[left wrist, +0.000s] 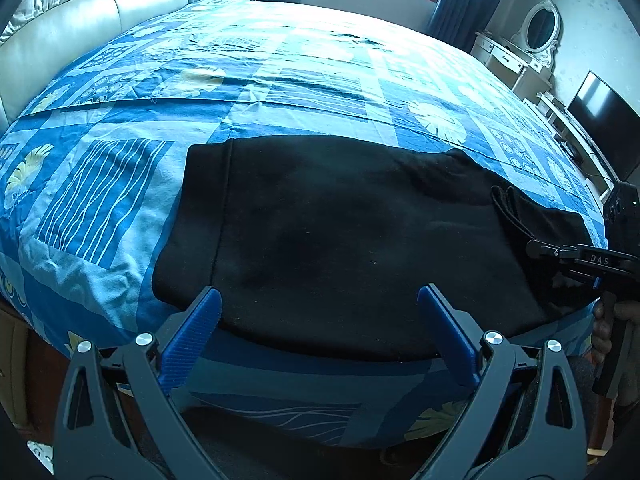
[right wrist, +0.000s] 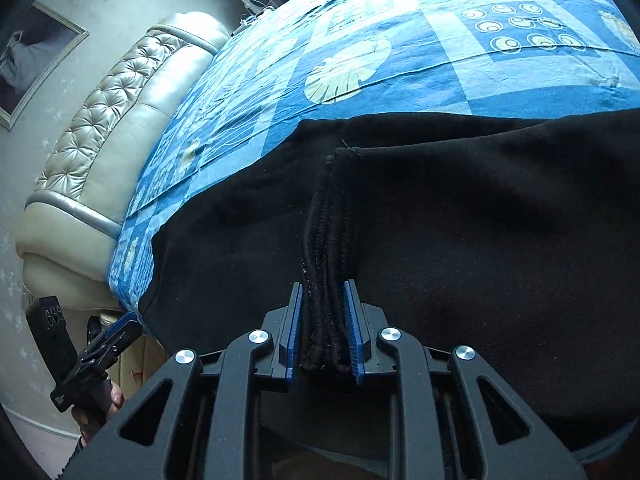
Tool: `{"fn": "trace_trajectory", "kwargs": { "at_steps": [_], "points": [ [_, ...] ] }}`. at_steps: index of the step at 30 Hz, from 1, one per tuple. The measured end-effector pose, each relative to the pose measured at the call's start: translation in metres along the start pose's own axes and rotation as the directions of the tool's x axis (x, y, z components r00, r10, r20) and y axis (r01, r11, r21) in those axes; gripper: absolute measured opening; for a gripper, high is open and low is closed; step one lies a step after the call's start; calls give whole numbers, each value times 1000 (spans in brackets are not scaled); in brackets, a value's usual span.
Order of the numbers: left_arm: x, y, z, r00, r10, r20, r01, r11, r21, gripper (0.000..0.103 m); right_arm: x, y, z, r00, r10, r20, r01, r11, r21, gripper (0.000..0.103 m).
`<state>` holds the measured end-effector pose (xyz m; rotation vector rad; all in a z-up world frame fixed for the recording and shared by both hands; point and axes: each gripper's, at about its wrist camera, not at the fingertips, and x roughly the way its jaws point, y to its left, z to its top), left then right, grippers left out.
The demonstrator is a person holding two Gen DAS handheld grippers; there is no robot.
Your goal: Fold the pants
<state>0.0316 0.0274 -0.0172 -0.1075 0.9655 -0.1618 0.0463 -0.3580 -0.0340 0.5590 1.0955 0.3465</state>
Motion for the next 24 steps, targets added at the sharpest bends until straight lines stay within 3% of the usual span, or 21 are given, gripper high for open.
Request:
{"fn": "trace_trajectory", "kwargs": {
  "at_steps": [8, 13, 16, 19, 24],
  "points": [
    [3, 4, 1, 1000, 6, -3, -6, 1000, -7, 98, 7, 2, -9, 998, 57, -15, -57, 998, 19, 39],
    [5, 9, 2, 1000, 16, -5, -16, 1000, -12, 98, 10, 1, -11, 996, 84, -32, -83, 996, 26, 42],
    [3, 16, 4, 1000, 13, 3, -13, 999, -32, 98, 9, 5, -14, 994, 102, -40, -102, 995, 0, 53],
    [0, 27, 9, 1000, -6, 10, 7, 998, -55, 98, 0, 14, -17, 996, 88, 0, -88, 995, -39, 55],
    [-9, 60, 24, 997, -57, 54, 63, 990, -125, 98, -29, 30, -22, 986, 150, 70, -143, 985, -99, 55]
  ]
}}
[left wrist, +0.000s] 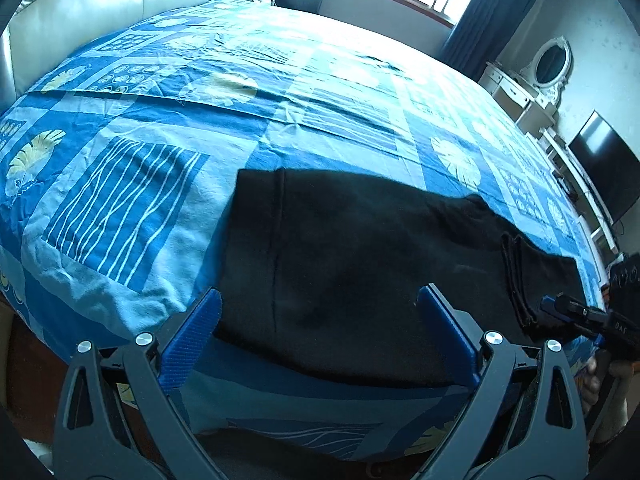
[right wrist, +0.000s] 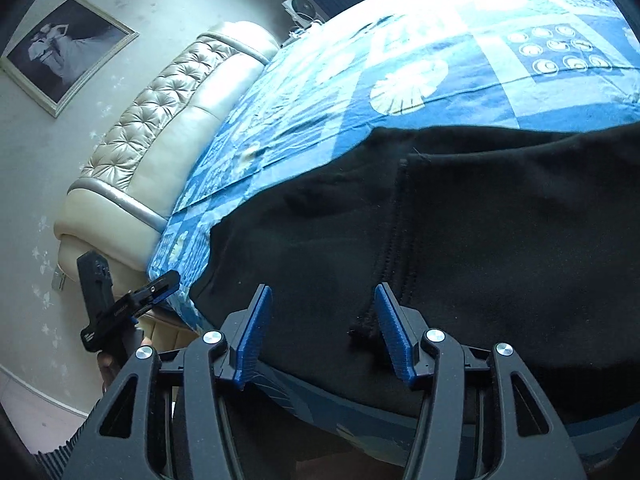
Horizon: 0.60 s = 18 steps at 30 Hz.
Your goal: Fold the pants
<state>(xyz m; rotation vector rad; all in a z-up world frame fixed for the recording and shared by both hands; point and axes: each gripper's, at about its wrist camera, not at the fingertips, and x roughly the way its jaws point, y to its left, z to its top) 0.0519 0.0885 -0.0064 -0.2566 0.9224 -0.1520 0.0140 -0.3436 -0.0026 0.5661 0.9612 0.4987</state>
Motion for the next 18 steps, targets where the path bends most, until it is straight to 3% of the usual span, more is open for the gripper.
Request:
{"fn": "trace_trajectory", "kwargs": {
  "at_steps": [4, 9, 15, 18],
  "points": [
    [3, 37, 24, 997, -71, 19, 72, 994, -81, 98, -20, 4, -1, 999, 36, 40, -37, 999, 18, 58],
    [34, 66, 49, 988, -154, -21, 152, 985, -87, 98, -18, 1, -11, 998, 57, 24, -58, 996, 66, 58],
    [72, 81, 85, 961, -275, -24, 272, 958, -87, 98, -7, -5, -20, 999, 43, -20, -41, 995, 86, 59],
    [97, 81, 97, 941, -331, -71, 326, 943, -71, 98, 0, -7, -25, 999, 32, -41, -28, 995, 93, 59]
  ]
}}
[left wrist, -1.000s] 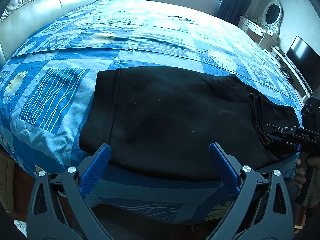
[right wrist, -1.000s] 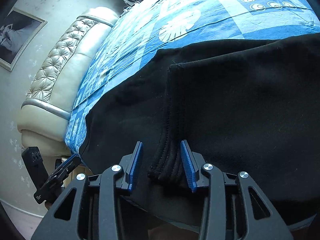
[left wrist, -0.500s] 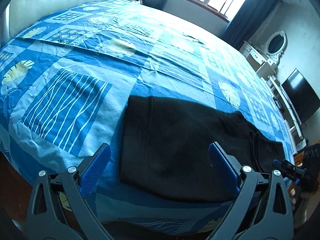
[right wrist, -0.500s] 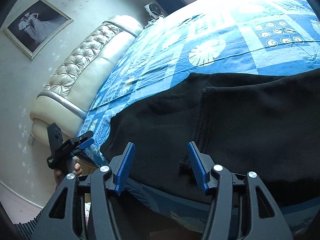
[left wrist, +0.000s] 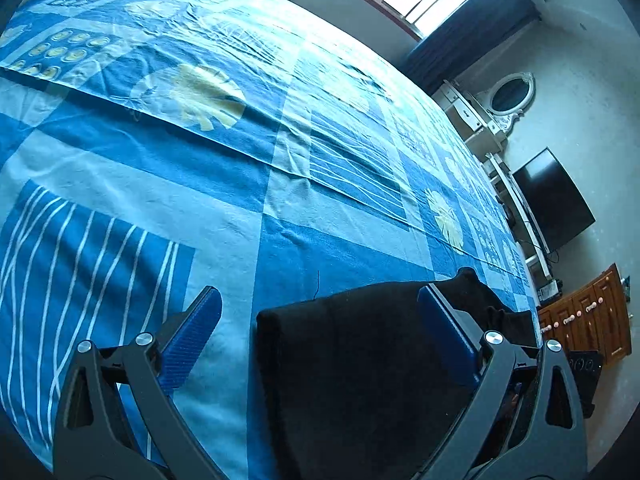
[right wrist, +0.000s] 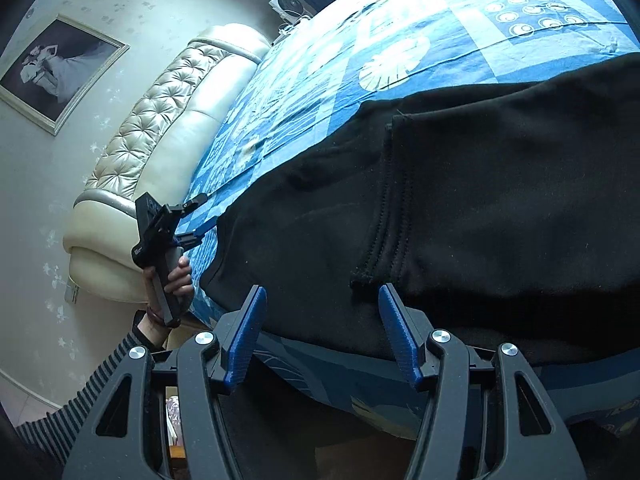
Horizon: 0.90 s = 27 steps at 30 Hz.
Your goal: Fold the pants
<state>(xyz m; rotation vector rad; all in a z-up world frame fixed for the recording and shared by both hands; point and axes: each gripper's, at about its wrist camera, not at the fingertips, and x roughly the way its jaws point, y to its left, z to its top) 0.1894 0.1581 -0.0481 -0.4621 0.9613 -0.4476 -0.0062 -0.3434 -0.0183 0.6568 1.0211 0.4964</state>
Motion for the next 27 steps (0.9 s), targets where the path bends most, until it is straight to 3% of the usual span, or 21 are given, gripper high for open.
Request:
{"fn": "trace_trajectory", "kwargs": {
  "at_steps": [3, 6, 10, 15, 18, 20, 23, 24, 27],
  "points": [
    [25, 9, -1, 994, -45, -98, 46, 999, 0, 98, 4, 1, -4, 1000, -14, -12, 14, 1000, -7, 59],
    [25, 9, -9, 990, -90, -112, 96, 994, 45, 98, 10, 4, -6, 1000, -1, -30, 1, 1000, -7, 59],
    [18, 11, -26, 965, -222, -142, 226, 974, 16, 97, 18, 6, -9, 999, 3, -53, -4, 1000, -14, 60],
    [14, -1, -50, 937, -297, -185, 306, 952, 24, 95, 21, 7, -12, 998, 10, -59, -11, 1000, -8, 61],
    [15, -6, -64, 916, -340, -214, 345, 938, -17, 79, 21, 8, -12, 998, 24, -57, -24, 1000, -1, 61],
    [14, -10, -71, 927, -310, -210, 314, 949, -12, 71, 21, 8, -13, 998, 29, -58, -29, 1000, 0, 61],
    [20, -5, -71, 944, -268, -194, 260, 963, -65, 38, 21, 10, -14, 998, 23, -60, -24, 1000, -15, 61],
    [23, -2, -71, 949, -243, -200, 229, 969, -92, 18, 21, 11, -14, 998, 22, -59, -23, 1000, -16, 61],
    [22, -1, -73, 954, -226, -194, 205, 971, -126, 13, 18, 11, -14, 999, 20, -49, -21, 1000, -16, 61]
  ]
}}
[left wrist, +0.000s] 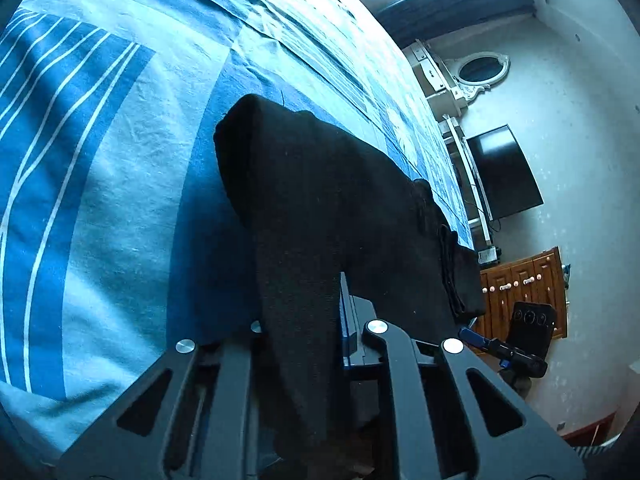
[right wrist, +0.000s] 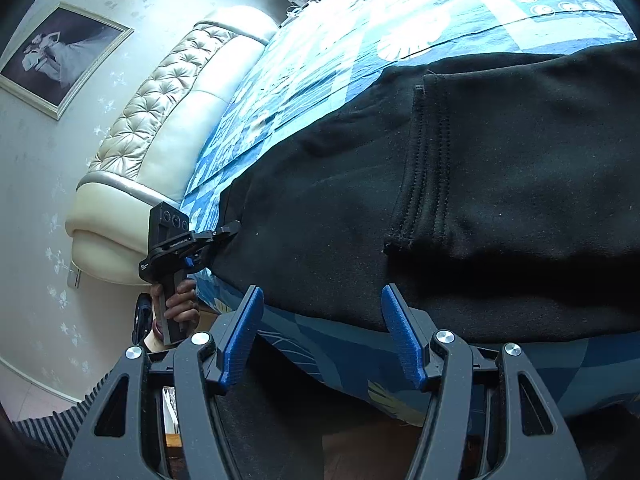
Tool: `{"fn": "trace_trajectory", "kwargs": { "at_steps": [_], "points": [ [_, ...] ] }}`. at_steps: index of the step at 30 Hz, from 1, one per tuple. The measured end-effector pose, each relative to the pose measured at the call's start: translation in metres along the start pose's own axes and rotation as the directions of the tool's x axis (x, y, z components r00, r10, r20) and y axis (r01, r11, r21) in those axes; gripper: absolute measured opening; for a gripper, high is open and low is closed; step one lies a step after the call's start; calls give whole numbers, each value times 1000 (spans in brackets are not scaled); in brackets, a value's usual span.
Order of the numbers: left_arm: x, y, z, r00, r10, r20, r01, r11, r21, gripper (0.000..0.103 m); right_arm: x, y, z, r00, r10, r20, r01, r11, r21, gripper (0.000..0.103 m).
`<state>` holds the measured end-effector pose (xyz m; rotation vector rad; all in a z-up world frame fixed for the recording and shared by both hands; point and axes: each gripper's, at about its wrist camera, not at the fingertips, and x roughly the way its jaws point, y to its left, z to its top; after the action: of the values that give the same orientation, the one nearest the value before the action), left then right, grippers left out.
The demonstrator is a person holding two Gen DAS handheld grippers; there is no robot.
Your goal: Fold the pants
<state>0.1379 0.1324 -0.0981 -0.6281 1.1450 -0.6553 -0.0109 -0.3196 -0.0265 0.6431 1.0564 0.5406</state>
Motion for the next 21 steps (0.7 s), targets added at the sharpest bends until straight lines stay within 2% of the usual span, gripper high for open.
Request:
{"fn": "trace_trajectory", "kwargs": {
  "at_steps": [3, 6, 10, 12, 14, 16, 21],
  "points": [
    [-7, -22, -1, 998, 57, 25, -58, 998, 27, 12, -8, 0, -1, 1000, -6, 25, 6, 1000, 1, 61],
    [-18, -47, 3, 996, 77, 44, -78, 997, 29, 12, -19, -3, 0, 998, -12, 54, 12, 1000, 10, 62],
    [-30, -94, 7, 992, 115, 59, -119, 991, 63, 12, -35, -6, -1, 991, -73, 112, 71, 997, 18, 73],
    [-34, -121, 6, 988, 134, 72, -141, 985, 104, 12, -43, -8, -2, 982, -123, 145, 122, 992, 19, 76],
    [-38, -143, 3, 984, 158, 85, -169, 974, 150, 12, -51, -10, -1, 966, -183, 183, 183, 983, 20, 82],
    [-36, -169, 0, 978, 188, 96, -203, 960, 194, 12, -59, -14, -2, 947, -236, 218, 235, 972, 29, 84],
    [-22, -224, -7, 954, 270, 131, -296, 916, 269, 12, -75, -25, -3, 915, -313, 255, 300, 950, 89, 86]
  ]
}}
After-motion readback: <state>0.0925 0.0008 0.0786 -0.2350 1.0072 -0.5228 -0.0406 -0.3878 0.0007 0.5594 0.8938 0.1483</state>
